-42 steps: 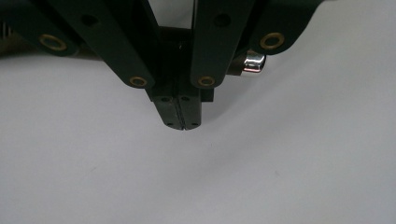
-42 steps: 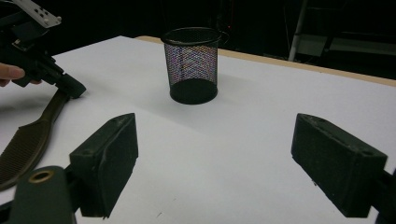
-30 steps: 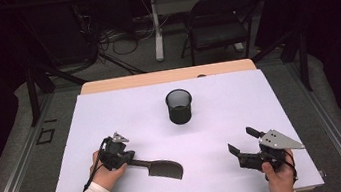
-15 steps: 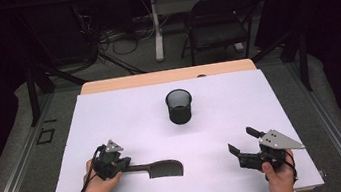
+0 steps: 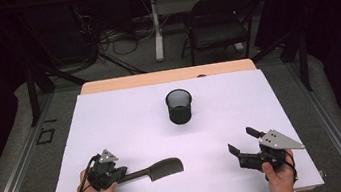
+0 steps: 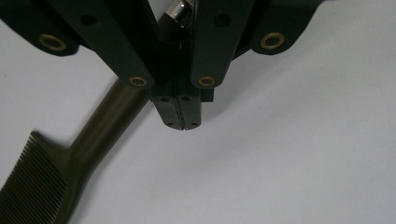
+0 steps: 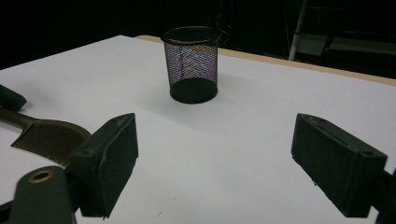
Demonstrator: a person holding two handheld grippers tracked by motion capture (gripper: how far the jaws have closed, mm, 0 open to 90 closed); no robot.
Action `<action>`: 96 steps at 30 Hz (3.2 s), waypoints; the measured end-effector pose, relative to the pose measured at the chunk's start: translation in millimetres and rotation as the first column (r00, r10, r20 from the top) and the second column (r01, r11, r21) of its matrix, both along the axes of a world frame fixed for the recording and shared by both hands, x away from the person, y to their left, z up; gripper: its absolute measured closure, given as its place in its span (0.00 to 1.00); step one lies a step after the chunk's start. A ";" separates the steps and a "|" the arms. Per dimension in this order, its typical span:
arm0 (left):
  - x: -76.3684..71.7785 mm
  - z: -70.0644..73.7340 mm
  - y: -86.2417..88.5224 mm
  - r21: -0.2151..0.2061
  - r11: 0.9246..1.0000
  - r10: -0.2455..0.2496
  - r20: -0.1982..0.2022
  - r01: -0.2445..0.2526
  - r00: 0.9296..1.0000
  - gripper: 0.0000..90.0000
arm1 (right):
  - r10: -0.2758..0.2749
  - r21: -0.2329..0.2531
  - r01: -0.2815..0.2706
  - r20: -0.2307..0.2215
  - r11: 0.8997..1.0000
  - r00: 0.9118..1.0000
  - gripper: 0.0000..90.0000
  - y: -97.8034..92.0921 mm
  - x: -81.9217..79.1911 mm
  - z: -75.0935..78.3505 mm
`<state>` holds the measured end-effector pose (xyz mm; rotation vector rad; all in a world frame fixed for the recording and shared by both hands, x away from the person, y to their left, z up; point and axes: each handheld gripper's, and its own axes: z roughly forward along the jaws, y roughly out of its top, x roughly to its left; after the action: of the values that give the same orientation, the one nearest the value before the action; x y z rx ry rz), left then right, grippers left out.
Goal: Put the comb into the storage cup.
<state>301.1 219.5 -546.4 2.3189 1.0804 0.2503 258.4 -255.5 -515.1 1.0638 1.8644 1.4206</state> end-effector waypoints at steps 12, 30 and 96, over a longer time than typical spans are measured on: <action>-11.1 0.8 -2.0 0.003 1.000 -0.017 -0.003 0.017 1.000 1.00 | 0.001 -0.004 -0.001 0.003 1.000 1.000 0.16 -0.2 0.4 -0.2; -21.7 1.3 -1.6 -0.009 1.000 -0.021 -0.006 0.021 1.000 1.00 | 0.004 -0.004 -0.004 0.003 1.000 1.000 0.16 0.2 0.2 -0.1; -13.3 37.1 10.8 -0.227 0.973 -0.010 0.116 0.036 0.993 0.04 | 0.008 -0.007 -0.008 -0.007 1.000 1.000 0.16 2.1 1.0 -1.1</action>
<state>287.8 230.3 -509.3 2.0848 0.9716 0.2338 259.4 -253.4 -516.3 1.0607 1.8786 1.4157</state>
